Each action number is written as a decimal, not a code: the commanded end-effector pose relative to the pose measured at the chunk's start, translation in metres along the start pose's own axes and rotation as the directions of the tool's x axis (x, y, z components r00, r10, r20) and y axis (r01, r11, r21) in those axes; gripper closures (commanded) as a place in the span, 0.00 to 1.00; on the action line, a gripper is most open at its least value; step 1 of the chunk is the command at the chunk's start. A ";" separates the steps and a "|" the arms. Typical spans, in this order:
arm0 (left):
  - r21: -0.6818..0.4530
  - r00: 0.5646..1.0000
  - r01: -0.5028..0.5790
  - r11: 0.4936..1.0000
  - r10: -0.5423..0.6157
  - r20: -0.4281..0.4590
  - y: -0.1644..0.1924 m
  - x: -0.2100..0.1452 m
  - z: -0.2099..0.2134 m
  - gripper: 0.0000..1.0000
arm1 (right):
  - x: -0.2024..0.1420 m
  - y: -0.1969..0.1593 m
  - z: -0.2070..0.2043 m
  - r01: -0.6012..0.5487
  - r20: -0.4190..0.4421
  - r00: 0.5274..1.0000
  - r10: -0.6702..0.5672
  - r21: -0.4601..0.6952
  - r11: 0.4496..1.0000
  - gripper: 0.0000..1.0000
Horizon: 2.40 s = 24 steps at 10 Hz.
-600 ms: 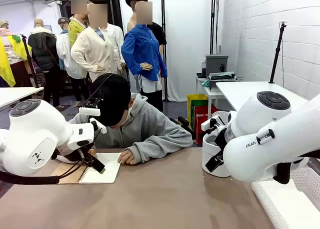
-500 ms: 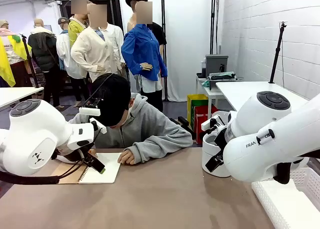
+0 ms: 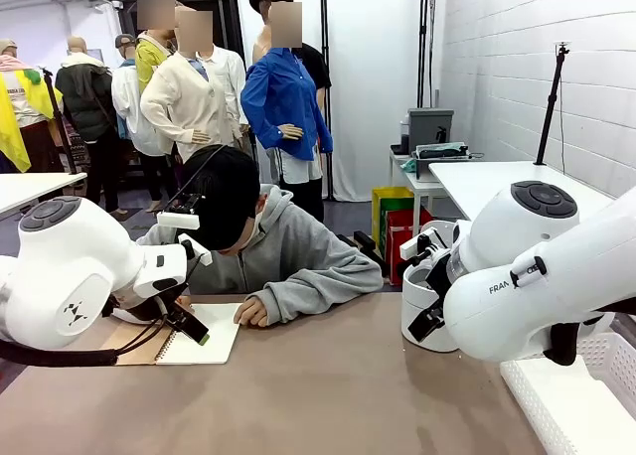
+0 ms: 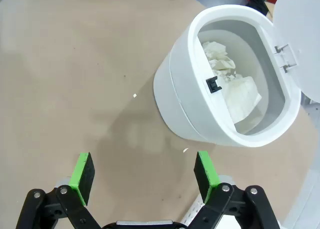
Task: Sort the paper based on its condition.
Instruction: If a person hands you a paper, place it in the Organizing basket , and if it's crumpled, put it in the Trash can.
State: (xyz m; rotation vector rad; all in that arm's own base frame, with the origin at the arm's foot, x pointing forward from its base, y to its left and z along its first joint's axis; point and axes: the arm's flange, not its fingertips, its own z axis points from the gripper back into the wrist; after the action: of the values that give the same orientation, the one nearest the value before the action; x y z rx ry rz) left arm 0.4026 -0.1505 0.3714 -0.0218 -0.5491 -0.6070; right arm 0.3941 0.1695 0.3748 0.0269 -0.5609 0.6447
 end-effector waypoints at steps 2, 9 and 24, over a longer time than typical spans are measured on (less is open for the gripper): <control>0.000 1.000 -0.001 1.000 0.001 0.000 0.000 0.000 0.000 0.00 | 0.000 0.000 0.000 0.000 0.000 1.000 0.000 0.000 1.000 0.00; 0.000 1.000 -0.001 1.000 0.001 0.000 0.000 0.000 0.000 0.00 | 0.000 0.000 0.000 0.000 0.000 1.000 0.000 0.000 1.000 0.00; 0.098 0.953 0.194 0.976 -0.212 0.216 -0.022 0.039 0.057 0.00 | 0.046 0.084 0.039 -0.154 0.044 0.988 0.150 0.141 0.978 0.00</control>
State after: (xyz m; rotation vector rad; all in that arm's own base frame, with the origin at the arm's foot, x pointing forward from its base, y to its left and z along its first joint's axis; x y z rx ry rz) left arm 0.3863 -0.1806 0.4388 0.0475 -0.7918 -0.8053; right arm 0.3569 0.2555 0.4240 0.1280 -0.5686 0.8487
